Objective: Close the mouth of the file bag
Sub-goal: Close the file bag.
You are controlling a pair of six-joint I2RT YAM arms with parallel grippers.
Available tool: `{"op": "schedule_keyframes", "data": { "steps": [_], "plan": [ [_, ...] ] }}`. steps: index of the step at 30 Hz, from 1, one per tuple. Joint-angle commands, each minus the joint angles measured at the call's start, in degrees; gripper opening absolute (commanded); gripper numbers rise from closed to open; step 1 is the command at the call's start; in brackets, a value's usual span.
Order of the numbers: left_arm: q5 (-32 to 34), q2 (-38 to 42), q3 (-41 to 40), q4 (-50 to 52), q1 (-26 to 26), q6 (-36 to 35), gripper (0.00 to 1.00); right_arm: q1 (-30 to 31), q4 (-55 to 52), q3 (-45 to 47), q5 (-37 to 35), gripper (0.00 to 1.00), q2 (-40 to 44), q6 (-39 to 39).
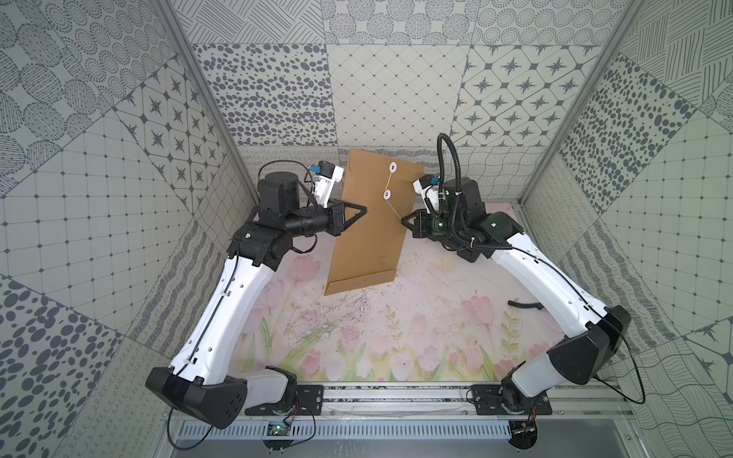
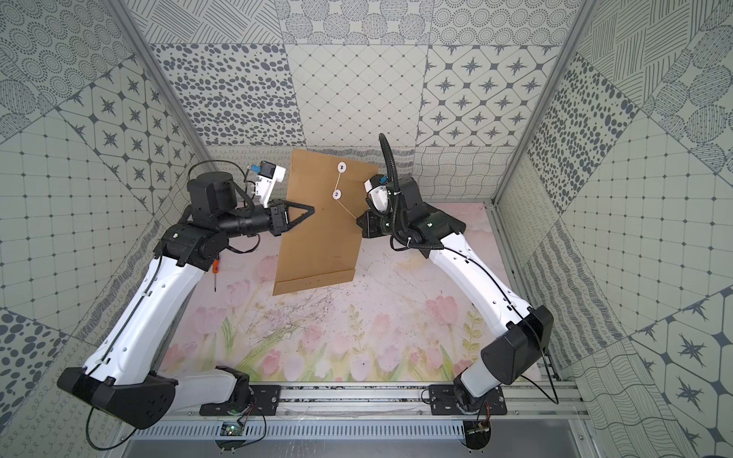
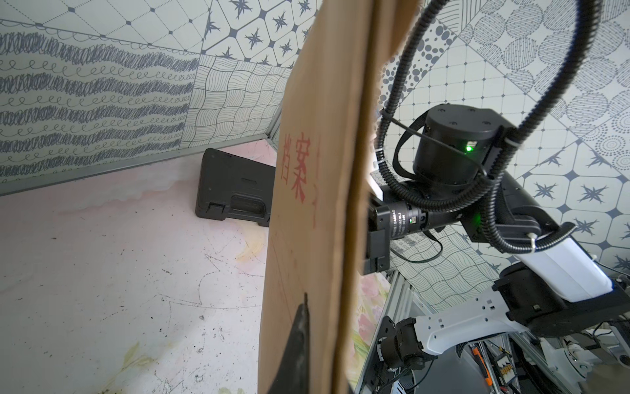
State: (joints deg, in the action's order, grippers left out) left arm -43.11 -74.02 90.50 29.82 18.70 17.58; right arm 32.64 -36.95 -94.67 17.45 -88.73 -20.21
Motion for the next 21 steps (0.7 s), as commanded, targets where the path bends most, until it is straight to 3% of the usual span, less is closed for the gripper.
{"op": "schedule_keyframes", "data": {
  "steps": [1,6,9,16,21],
  "plan": [
    [-1.6,0.6,-0.1,-2.0,-0.9,-0.4,0.0,-0.2,2.5,-0.4,0.0,0.0,1.1,-0.2],
    [-0.9,0.6,-1.3,-3.1,-1.0,0.4,0.0,-0.3,2.3,0.4,0.6,0.0,2.2,0.5],
    [-0.8,0.6,-2.5,-3.7,-1.5,1.7,0.0,-0.8,0.4,1.7,-0.8,0.21,3.1,1.6],
    [-1.3,0.5,-5.7,-9.1,-1.9,5.3,0.0,-7.2,1.5,8.9,-1.8,0.41,8.0,-0.7],
    [-1.4,0.2,-19.7,-25.6,1.3,17.8,0.0,-13.3,4.4,13.8,-2.9,0.47,11.1,-4.3]
  ]
}}
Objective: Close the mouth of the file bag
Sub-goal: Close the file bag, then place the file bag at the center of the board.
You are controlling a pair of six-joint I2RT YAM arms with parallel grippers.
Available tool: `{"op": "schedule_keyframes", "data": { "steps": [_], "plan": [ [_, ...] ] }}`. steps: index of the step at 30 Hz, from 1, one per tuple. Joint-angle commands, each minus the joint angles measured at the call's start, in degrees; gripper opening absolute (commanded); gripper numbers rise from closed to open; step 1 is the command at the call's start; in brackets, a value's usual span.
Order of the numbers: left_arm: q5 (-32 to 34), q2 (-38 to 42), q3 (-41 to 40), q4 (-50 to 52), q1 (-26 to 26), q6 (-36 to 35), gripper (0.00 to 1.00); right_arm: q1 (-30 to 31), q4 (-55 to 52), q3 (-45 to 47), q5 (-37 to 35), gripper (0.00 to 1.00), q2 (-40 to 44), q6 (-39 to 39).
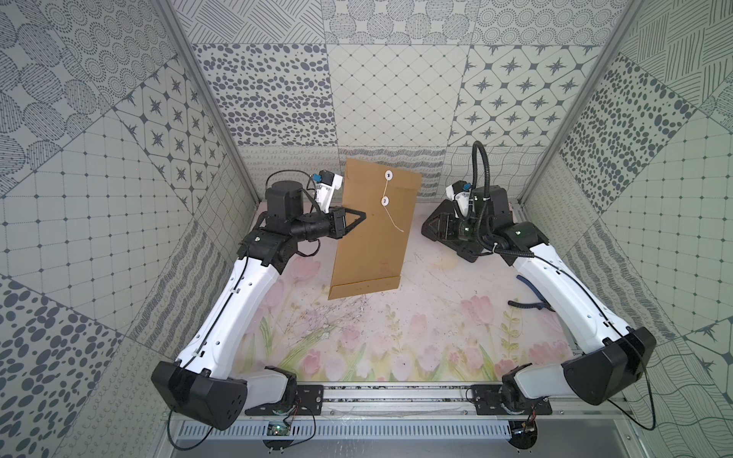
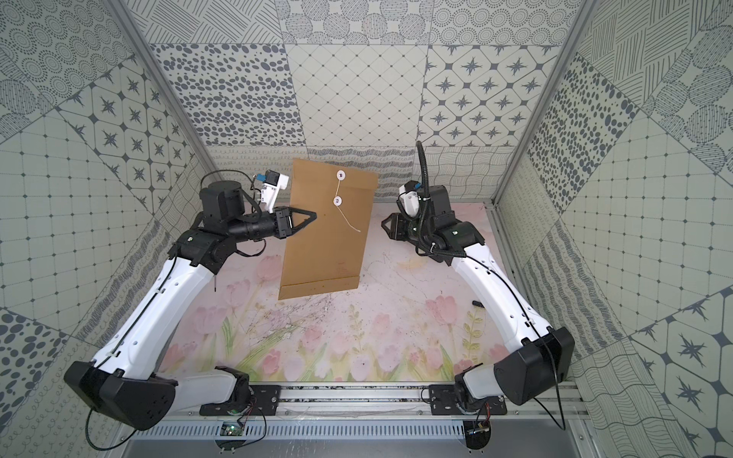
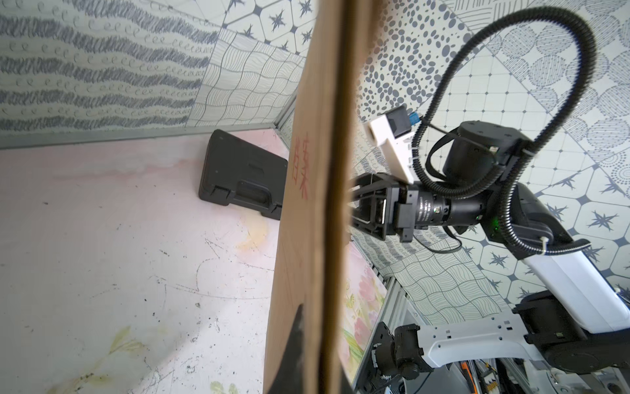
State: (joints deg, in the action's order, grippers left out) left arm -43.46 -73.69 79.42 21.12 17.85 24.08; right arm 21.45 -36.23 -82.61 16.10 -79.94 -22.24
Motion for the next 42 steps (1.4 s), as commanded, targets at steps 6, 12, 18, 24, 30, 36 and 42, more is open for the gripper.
{"op": "schedule_keyframes", "data": {
  "steps": [6,12,18,24,30,36,42],
  "plan": [
    [4.8,-9.0,-25.1,-36.6,10.3,19.2,0.0,-3.0,5.3,3.3,-4.7,0.52,1.2,-2.9],
    [3.6,-23.0,-25.6,-36.3,8.8,16.0,0.05,-3.0,6.0,3.5,-5.5,0.64,-0.8,-2.6],
    [3.0,-28.2,-24.5,-30.2,5.1,13.3,0.17,-3.0,6.5,4.1,-5.4,0.66,-1.4,-2.4],
    [8.3,-28.6,-20.1,-13.4,2.5,7.6,0.67,-3.0,5.8,3.9,-6.9,0.67,-2.7,-1.1],
    [20.2,-21.7,-17.1,2.8,-1.6,1.8,0.98,-3.3,7.2,7.5,-15.6,0.82,-0.6,1.9],
    [44.6,-10.8,-16.5,10.7,-1.9,-3.1,0.98,-5.1,24.7,25.1,-30.6,0.99,8.6,6.4],
    [64.2,7.1,-39.6,-28.7,0.4,-20.9,0.99,-9.4,43.3,42.1,-49.0,0.99,6.9,15.6]
  ]
}}
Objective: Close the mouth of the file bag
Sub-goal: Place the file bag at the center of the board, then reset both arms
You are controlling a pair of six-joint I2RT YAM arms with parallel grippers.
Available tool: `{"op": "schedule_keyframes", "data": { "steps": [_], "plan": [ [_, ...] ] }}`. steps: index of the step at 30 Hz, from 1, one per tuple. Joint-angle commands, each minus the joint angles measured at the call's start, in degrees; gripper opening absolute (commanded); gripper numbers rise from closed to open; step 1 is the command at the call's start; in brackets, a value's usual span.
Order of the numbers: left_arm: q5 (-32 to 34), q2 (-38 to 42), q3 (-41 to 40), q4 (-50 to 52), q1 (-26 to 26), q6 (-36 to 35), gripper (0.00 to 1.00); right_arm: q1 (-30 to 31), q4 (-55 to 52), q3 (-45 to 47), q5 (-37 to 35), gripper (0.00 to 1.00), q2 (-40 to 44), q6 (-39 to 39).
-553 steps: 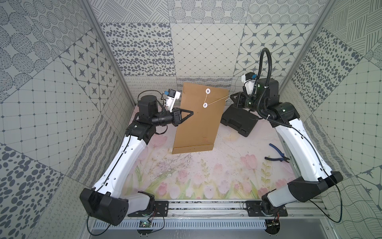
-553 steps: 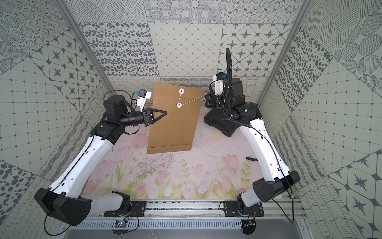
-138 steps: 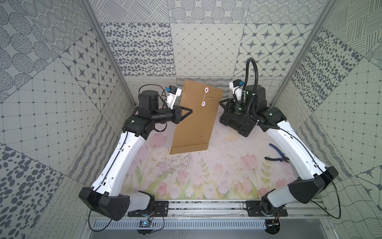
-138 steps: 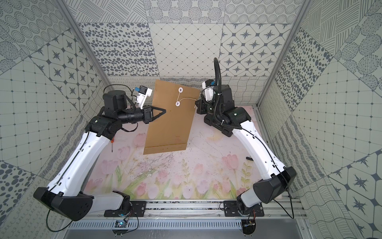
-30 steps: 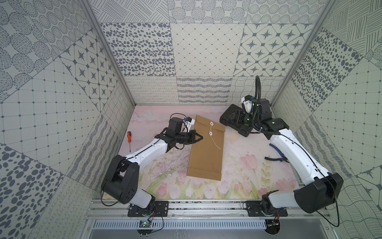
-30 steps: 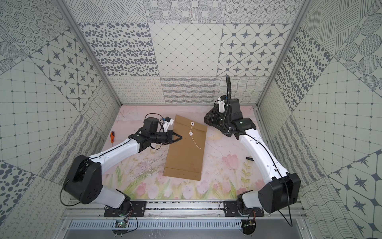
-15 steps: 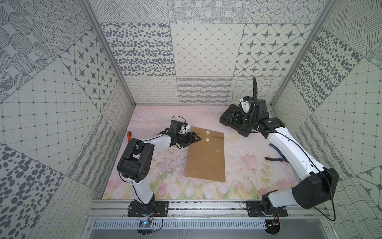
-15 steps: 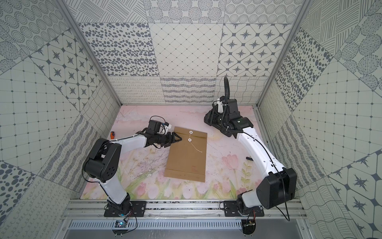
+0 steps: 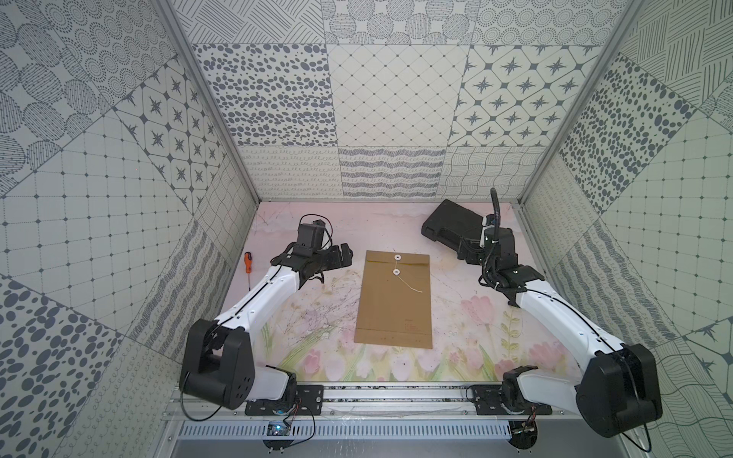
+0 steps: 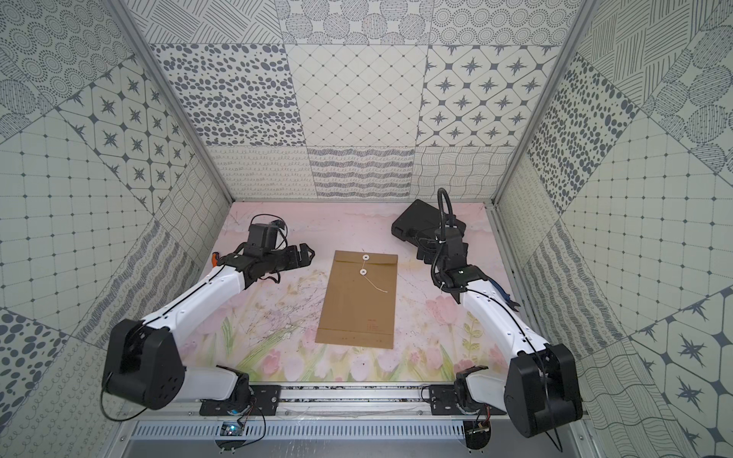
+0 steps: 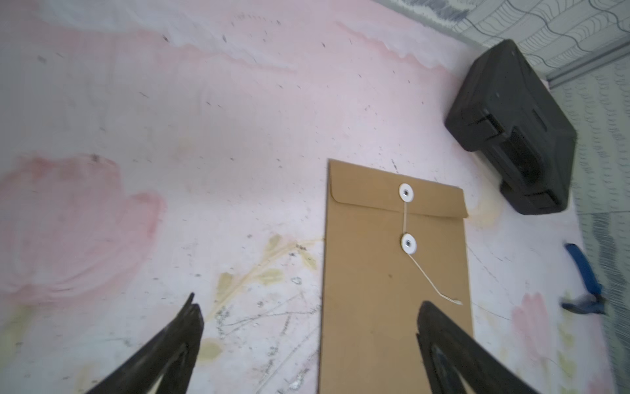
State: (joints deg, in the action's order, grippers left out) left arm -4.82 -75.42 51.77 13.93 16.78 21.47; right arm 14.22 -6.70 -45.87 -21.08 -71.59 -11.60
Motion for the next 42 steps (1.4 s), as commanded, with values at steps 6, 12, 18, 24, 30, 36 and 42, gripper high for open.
{"op": "schedule_keyframes", "data": {
  "steps": [6,12,18,24,30,36,42],
  "plan": [
    [42.8,2.9,-19.3,-37.4,-0.8,-26.6,0.99,-3.4,39.4,17.4,-12.0,0.99,-10.9,5.2],
    [31.2,-5.7,-30.9,-61.4,-8.9,-23.1,0.99,-4.3,50.1,20.4,-2.7,0.99,-14.5,11.0],
    [21.7,-11.8,-30.2,-64.2,-11.1,-23.1,0.98,-5.3,52.5,21.6,0.4,0.99,-15.0,11.1],
    [19.6,-16.4,-30.7,-70.6,-14.4,-21.4,0.98,-10.0,53.8,23.0,6.9,0.99,-16.3,6.9],
    [18.3,-15.5,-29.7,-66.5,-14.6,-21.1,0.98,-10.1,59.0,24.2,6.6,0.99,-17.9,7.3],
    [18.0,-15.2,-29.4,-65.4,-14.5,-20.9,0.98,-10.1,57.4,23.9,6.7,0.99,-17.4,7.2],
    [20.3,-15.8,-30.0,-67.8,-13.1,-22.8,0.98,-10.2,57.3,24.0,6.7,0.99,-17.4,7.3]
  ]
}}
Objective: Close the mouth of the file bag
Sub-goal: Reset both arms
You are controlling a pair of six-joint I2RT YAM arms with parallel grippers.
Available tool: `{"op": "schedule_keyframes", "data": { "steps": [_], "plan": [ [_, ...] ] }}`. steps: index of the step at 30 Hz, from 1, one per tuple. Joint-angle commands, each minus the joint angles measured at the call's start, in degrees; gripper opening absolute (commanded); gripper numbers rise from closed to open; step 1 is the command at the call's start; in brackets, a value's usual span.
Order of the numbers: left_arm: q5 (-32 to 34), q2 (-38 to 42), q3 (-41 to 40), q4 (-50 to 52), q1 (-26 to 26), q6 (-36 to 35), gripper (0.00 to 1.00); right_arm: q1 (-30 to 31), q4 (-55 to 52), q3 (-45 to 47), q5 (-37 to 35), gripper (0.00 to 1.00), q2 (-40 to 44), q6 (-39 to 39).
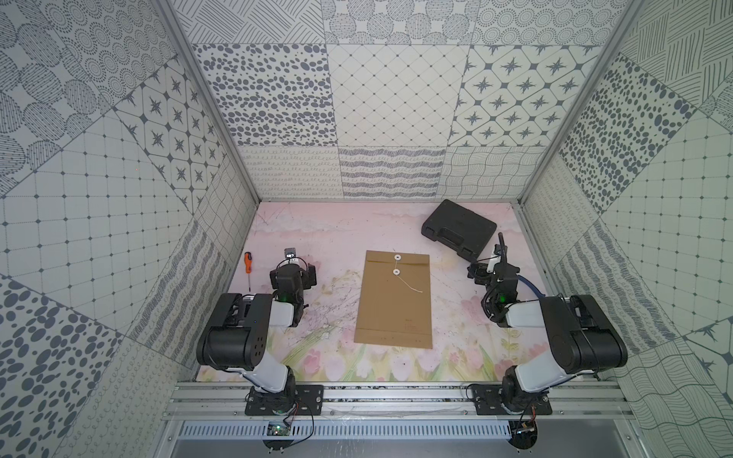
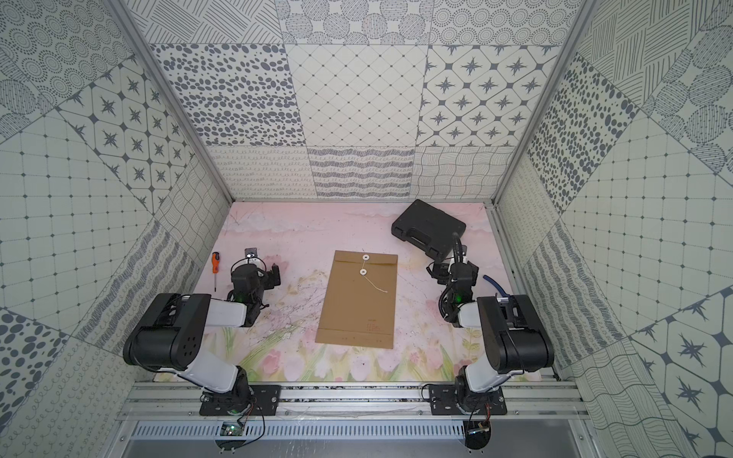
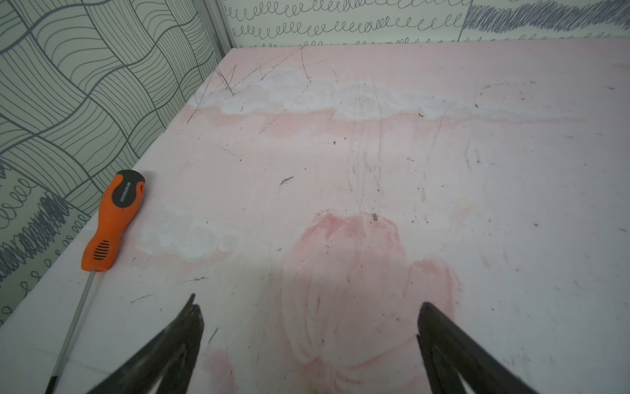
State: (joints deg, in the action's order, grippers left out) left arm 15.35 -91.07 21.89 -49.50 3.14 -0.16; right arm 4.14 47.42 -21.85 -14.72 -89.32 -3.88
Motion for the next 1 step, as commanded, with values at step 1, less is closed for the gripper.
{"op": "schedule_keyframes", "data": {
  "steps": [1],
  "plan": [
    [-0.2,-0.1,-0.4,-4.9,0.6,-1.2,0.98,0.0,3.2,-0.2,0.4,0.99,0.4,-0.4]
  ]
}}
